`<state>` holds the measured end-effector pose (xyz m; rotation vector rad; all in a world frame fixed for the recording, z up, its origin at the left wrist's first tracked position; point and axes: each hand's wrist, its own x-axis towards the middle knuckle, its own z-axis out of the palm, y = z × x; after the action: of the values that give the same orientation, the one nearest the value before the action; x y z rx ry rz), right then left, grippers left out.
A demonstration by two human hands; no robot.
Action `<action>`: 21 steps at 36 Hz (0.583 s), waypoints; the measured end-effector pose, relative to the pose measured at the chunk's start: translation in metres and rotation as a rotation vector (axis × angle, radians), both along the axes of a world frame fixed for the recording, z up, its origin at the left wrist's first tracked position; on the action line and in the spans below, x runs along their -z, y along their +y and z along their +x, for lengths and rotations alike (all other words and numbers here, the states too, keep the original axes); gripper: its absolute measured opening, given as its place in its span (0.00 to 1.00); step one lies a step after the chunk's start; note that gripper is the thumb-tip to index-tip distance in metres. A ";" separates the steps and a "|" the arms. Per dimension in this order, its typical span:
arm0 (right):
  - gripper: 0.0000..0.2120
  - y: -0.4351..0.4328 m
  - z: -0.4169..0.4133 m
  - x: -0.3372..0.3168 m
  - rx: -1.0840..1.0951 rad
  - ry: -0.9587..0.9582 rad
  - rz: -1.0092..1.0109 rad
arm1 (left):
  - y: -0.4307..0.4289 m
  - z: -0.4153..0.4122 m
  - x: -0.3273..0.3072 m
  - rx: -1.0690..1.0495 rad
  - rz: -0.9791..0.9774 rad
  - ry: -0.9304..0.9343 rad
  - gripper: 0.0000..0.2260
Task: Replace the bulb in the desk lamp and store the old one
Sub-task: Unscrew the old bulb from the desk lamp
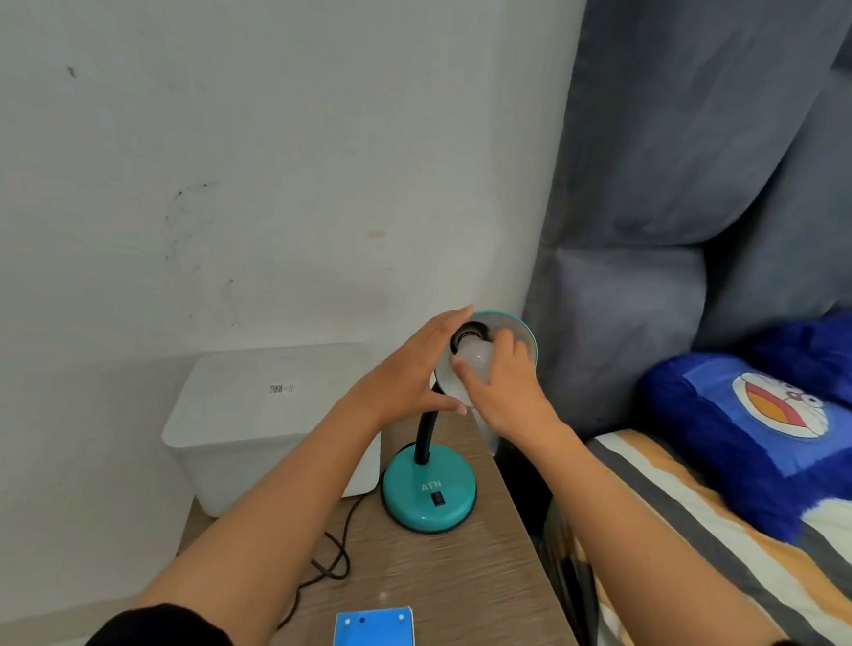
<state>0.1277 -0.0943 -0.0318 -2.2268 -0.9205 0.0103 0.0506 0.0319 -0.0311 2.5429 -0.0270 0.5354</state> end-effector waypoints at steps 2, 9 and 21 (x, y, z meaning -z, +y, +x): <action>0.30 0.002 -0.001 0.000 0.026 0.197 0.043 | 0.000 -0.001 0.001 0.001 -0.007 0.000 0.47; 0.30 0.006 -0.004 -0.001 0.035 -0.250 -0.281 | 0.000 -0.002 0.000 -0.013 -0.011 0.002 0.47; 0.21 0.009 0.004 -0.004 0.015 -0.104 -0.045 | 0.003 0.000 0.003 -0.004 -0.003 0.001 0.48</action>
<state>0.1314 -0.0851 -0.0282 -2.2933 -0.9683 -0.0937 0.0503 0.0345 -0.0337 2.5404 -0.0211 0.5358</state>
